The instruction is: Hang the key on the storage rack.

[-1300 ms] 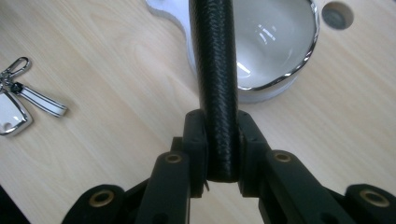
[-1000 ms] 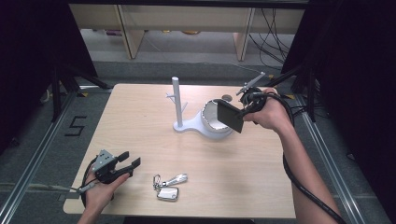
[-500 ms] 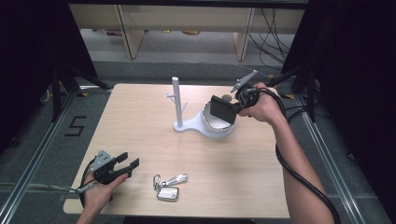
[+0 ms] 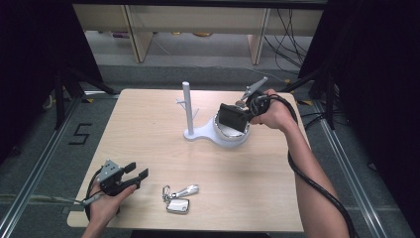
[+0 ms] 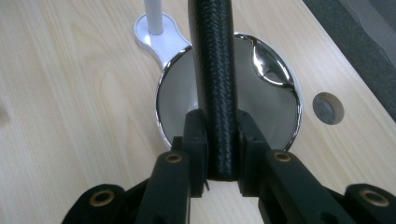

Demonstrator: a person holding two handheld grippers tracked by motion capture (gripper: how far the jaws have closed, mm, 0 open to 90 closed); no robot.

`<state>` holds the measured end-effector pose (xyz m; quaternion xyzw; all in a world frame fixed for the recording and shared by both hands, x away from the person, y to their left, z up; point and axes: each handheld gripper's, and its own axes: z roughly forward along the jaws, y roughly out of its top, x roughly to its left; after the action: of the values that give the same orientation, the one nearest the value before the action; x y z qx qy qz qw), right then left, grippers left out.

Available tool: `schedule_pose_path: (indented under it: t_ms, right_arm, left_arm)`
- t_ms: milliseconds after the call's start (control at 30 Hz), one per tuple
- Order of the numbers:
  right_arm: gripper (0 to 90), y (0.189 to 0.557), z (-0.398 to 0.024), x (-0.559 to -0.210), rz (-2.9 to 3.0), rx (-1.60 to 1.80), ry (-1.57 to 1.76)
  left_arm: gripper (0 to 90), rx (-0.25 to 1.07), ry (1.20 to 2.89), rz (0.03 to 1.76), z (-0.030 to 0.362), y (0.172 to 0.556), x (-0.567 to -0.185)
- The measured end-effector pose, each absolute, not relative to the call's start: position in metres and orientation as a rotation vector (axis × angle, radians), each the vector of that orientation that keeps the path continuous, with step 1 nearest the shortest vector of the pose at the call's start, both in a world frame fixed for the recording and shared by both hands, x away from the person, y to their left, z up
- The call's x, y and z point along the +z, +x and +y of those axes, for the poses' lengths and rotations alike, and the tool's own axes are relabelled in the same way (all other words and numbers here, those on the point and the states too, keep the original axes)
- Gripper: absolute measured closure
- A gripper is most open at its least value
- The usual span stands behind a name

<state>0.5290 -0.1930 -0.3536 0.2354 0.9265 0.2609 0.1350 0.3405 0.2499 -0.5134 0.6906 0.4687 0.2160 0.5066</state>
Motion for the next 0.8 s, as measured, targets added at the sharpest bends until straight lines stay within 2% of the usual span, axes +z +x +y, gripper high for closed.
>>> schedule_pose_path:
  t_ms: [267, 367, 433, 500, 600, 800]
  right_arm:
    - [77.4, 0.536, -0.195, -0.365, 2.708, 0.744, 0.718]
    - [71.6, 0.54, -0.195, -0.368, 2.701, 0.725, 0.753]
    - [61.1, 0.543, -0.194, -0.365, 2.674, 0.644, 0.79]
    - [58.2, 0.544, -0.194, -0.362, 2.66, 0.621, 0.814]
    - [57.2, 0.545, -0.194, -0.358, 2.619, 0.585, 0.844]
    - [61.2, 0.545, -0.196, -0.353, 2.523, 0.49, 0.896]
  left_arm:
    - [38.6, 0.515, 1.667, 1.132, 0.25, 0.341, -0.514]
    - [38.6, 0.51, 1.66, 1.124, 0.25, 0.341, -0.515]
    - [38.5, 0.51, 1.662, 1.126, 0.25, 0.341, -0.515]
    - [38.5, 0.514, 1.669, 1.131, 0.25, 0.341, -0.515]
    - [38.5, 0.512, 1.67, 1.13, 0.25, 0.341, -0.515]
    - [38.5, 0.513, 1.665, 1.134, 0.25, 0.34, -0.514]
